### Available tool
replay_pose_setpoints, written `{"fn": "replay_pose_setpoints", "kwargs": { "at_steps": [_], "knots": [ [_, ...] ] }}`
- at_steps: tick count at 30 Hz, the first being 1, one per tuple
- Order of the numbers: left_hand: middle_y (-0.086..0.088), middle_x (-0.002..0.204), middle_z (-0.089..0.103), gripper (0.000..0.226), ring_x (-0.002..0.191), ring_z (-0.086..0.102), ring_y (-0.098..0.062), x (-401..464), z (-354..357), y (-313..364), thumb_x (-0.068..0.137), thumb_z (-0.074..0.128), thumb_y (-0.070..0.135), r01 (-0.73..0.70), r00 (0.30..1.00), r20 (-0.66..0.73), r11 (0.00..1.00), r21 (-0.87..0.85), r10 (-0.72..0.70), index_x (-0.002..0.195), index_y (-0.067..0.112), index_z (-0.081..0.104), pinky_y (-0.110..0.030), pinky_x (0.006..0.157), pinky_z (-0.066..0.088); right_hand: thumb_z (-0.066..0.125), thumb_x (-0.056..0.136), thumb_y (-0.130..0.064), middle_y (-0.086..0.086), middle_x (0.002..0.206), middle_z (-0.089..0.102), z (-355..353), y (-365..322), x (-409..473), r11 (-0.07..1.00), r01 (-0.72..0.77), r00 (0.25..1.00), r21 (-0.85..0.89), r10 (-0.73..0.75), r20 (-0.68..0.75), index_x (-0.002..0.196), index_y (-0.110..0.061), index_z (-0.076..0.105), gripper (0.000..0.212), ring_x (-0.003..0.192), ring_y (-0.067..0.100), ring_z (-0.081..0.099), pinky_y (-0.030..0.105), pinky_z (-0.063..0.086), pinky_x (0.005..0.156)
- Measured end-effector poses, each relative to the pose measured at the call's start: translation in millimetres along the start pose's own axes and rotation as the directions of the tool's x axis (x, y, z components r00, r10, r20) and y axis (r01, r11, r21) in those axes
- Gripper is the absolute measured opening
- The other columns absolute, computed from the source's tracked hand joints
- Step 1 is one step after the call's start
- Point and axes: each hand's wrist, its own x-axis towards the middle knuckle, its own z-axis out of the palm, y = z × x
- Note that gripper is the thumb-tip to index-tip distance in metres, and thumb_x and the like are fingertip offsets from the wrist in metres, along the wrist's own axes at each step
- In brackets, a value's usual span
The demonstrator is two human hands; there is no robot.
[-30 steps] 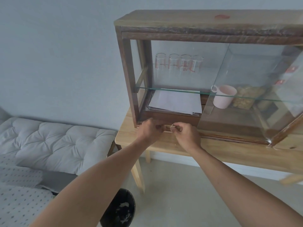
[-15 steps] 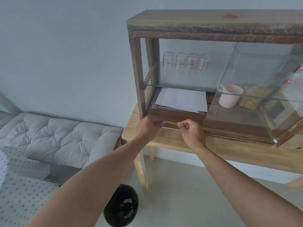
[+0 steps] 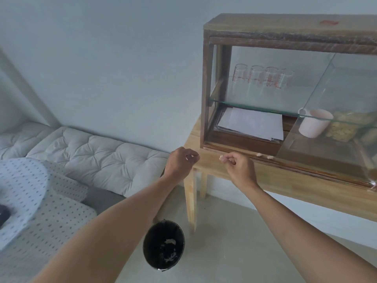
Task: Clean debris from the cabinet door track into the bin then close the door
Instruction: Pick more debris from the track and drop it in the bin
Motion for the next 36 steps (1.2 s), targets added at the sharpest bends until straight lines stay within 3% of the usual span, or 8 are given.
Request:
{"fn": "replay_pose_setpoints", "kwargs": {
  "at_steps": [5, 9, 16, 21, 26, 32, 36],
  "knots": [
    [0.006, 0.091, 0.068, 0.01, 0.085, 0.059, -0.012, -25.0, -27.4, -39.4, 0.091, 0.076, 0.037, 0.091, 0.995, -0.036, 0.996, 0.003, -0.091, 0.097, 0.032, 0.083, -0.028, 0.072, 0.046, 0.073, 0.094, -0.042, -0.018, 0.056, 0.062, 48.6, -17.6, -23.0, 0.998, 0.06, 0.991, 0.018, -0.061, 0.121, 0.083, -0.028, 0.075, 0.019, 0.058, 0.0, 0.059, 0.023, 0.04, 0.056],
    [0.014, 0.085, 0.065, 0.009, 0.083, 0.062, -0.01, -47.3, -46.5, -74.7, 0.09, 0.077, 0.036, 0.175, 0.982, -0.065, 0.984, -0.028, -0.176, 0.096, 0.033, 0.083, -0.015, 0.065, 0.04, 0.072, 0.094, -0.042, -0.029, 0.053, 0.058, 89.0, -25.2, -38.9, 0.998, 0.062, 0.972, 0.018, -0.065, 0.225, 0.084, -0.028, 0.073, 0.017, 0.056, -0.002, 0.057, 0.025, 0.037, 0.053],
    [0.005, 0.093, 0.066, 0.011, 0.089, 0.062, -0.017, -85.1, -60.1, -140.2, 0.09, 0.076, 0.037, 0.311, 0.948, -0.067, 0.95, -0.021, -0.312, 0.097, 0.032, 0.083, -0.034, 0.076, 0.05, 0.073, 0.093, -0.042, -0.013, 0.051, 0.052, 160.7, -15.3, -57.3, 0.998, 0.068, 0.931, 0.001, -0.064, 0.359, 0.084, -0.025, 0.076, 0.019, 0.055, 0.007, 0.051, 0.031, 0.041, 0.057],
    [0.011, 0.088, 0.067, 0.008, 0.088, 0.063, -0.014, -116.3, -42.0, -190.8, 0.088, 0.077, 0.034, 0.439, 0.897, -0.056, 0.898, 0.002, -0.438, 0.093, 0.033, 0.083, -0.032, 0.079, 0.049, 0.073, 0.092, -0.043, -0.009, 0.058, 0.052, 219.2, 15.3, -71.4, 0.997, 0.053, 0.892, -0.047, -0.026, 0.451, 0.084, -0.026, 0.075, 0.019, 0.059, 0.009, 0.052, 0.032, 0.041, 0.059],
    [0.027, 0.074, 0.061, 0.006, 0.075, 0.06, 0.004, -144.9, -9.7, -242.6, 0.09, 0.078, 0.029, 0.54, 0.841, -0.034, 0.842, -0.004, -0.54, 0.091, 0.03, 0.084, -0.026, 0.071, 0.047, 0.069, 0.093, -0.046, -0.011, 0.065, 0.056, 265.6, 57.6, -89.1, 0.988, 0.023, 0.85, -0.155, 0.062, 0.522, 0.086, -0.028, 0.075, 0.02, 0.07, 0.017, 0.06, 0.031, 0.042, 0.064],
    [0.02, 0.08, 0.067, 0.008, 0.08, 0.065, -0.008, -163.1, 23.6, -292.2, 0.092, 0.074, 0.03, 0.634, 0.773, 0.019, 0.773, 0.024, -0.634, 0.092, 0.031, 0.083, -0.025, 0.069, 0.047, 0.069, 0.094, -0.045, -0.011, 0.068, 0.063, 306.7, 98.2, -99.9, 0.967, 0.042, 0.808, -0.25, 0.114, 0.578, 0.089, -0.028, 0.076, 0.019, 0.073, 0.02, 0.065, 0.035, 0.053, 0.066],
    [0.01, 0.088, 0.073, 0.013, 0.088, 0.068, -0.018, -168.1, 37.7, -309.1, 0.094, 0.073, 0.032, 0.673, 0.735, 0.061, 0.737, 0.059, -0.675, 0.103, 0.031, 0.082, -0.033, 0.078, 0.056, 0.07, 0.093, -0.044, -0.011, 0.066, 0.061, 326.9, 115.6, -102.8, 0.963, 0.048, 0.786, -0.266, 0.128, 0.605, 0.097, -0.03, 0.079, 0.017, 0.072, 0.019, 0.065, 0.034, 0.05, 0.066]
  ]
}}
